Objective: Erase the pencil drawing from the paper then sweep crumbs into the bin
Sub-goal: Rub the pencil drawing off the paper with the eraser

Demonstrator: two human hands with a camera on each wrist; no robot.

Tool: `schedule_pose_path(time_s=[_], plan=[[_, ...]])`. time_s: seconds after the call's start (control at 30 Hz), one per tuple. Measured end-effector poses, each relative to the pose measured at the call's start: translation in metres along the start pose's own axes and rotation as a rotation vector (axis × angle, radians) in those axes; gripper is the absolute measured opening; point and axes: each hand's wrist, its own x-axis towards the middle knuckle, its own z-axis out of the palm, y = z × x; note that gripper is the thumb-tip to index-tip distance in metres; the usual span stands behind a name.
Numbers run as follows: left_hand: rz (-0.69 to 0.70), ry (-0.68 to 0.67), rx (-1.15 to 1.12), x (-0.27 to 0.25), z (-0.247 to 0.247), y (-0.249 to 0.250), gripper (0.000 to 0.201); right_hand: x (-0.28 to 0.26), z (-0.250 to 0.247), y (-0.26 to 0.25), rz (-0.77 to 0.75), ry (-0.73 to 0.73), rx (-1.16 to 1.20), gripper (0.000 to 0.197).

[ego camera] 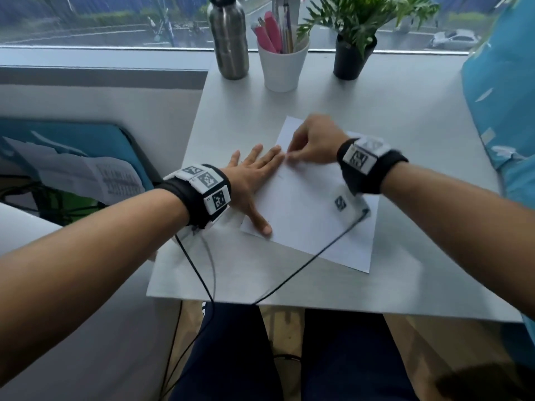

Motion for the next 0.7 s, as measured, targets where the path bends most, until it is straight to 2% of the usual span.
schedule_pose_path(time_s=[0.07, 0.1, 0.2, 0.23, 0.33, 0.4, 0.57, 0.6, 0.7], plan=[[-0.003, 0.007, 0.001, -0.001, -0.002, 0.000, 0.165, 0.005, -0.004, 0.003, 0.027, 0.079, 0.020, 0.011], [-0.003, 0.007, -0.003, 0.000, -0.003, -0.001, 0.166, -0.003, 0.002, -0.005, 0.007, 0.047, 0.033, 0.009], [-0.009, 0.007, 0.004, 0.002, 0.000, -0.002, 0.167, -0.038, 0.023, -0.028, -0.117, -0.175, 0.033, 0.007], [-0.011, -0.002, 0.009, 0.002, 0.001, -0.001, 0.166, -0.037, 0.023, -0.025, -0.111, -0.194, 0.011, 0.006], [-0.013, -0.006, 0.020, 0.000, -0.001, 0.002, 0.165, -0.007, 0.002, -0.003, 0.027, -0.009, 0.052, 0.015], [-0.018, -0.004, 0.010, 0.000, -0.003, 0.002, 0.165, -0.006, 0.002, -0.003, 0.036, 0.044, 0.065, 0.013], [-0.024, -0.009, 0.025, 0.003, 0.002, -0.001, 0.168, -0.063, 0.033, -0.035, -0.129, -0.220, 0.050, 0.005], [-0.023, -0.011, 0.021, 0.003, 0.002, 0.000, 0.167, -0.056, 0.029, -0.031, -0.123, -0.197, 0.032, 0.006], [-0.024, -0.001, 0.014, 0.000, -0.001, 0.002, 0.164, -0.020, 0.009, -0.006, -0.004, 0.028, 0.048, 0.013]])
